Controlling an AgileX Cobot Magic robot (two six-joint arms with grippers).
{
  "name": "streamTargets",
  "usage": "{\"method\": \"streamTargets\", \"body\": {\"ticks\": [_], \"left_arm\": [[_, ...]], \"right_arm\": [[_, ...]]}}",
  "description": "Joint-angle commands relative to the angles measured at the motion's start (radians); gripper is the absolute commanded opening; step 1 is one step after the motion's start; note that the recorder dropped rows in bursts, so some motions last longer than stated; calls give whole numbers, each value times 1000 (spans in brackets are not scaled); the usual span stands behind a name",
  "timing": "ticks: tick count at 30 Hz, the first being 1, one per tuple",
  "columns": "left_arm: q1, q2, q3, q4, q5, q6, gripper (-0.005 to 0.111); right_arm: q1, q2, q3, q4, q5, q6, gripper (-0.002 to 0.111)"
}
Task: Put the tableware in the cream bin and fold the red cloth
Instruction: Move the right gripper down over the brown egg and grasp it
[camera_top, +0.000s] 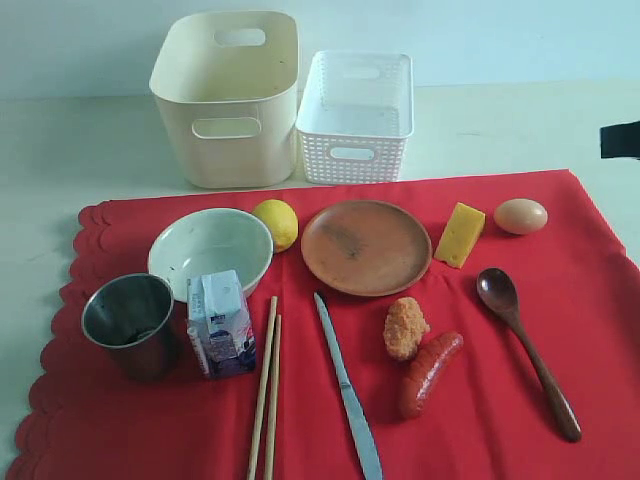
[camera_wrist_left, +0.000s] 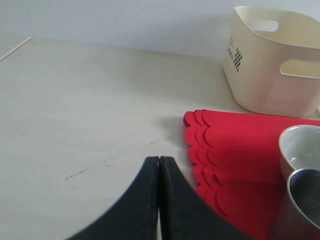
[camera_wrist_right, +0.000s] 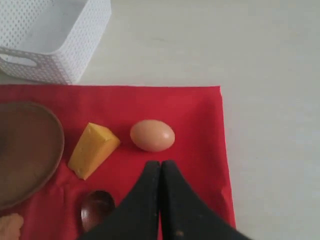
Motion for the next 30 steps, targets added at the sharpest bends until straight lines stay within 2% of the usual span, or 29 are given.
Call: {"method": "streamTargets", "body": {"ticks": [1, 6, 9, 18, 25, 30], "left_arm": [[1, -5, 2, 3, -10, 2, 0], [1, -5, 2, 3, -10, 2, 0], [1, -5, 2, 3, -10, 2, 0], [1, -5, 2, 3, -10, 2, 0], [1, -5, 2, 3, -10, 2, 0], [1, -5, 2, 3, -10, 2, 0]], "right_arm": [[1, 108, -64, -4, 49, -35, 0], [1, 224, -119, -4, 67, -77, 0], [1, 289, -163, -4, 80, -102, 5], [1, 481, -291, -14, 121, -271, 27], [1, 593, -406, -15, 171, -374, 53], [1, 668, -464, -15, 198, -454, 57]]}}
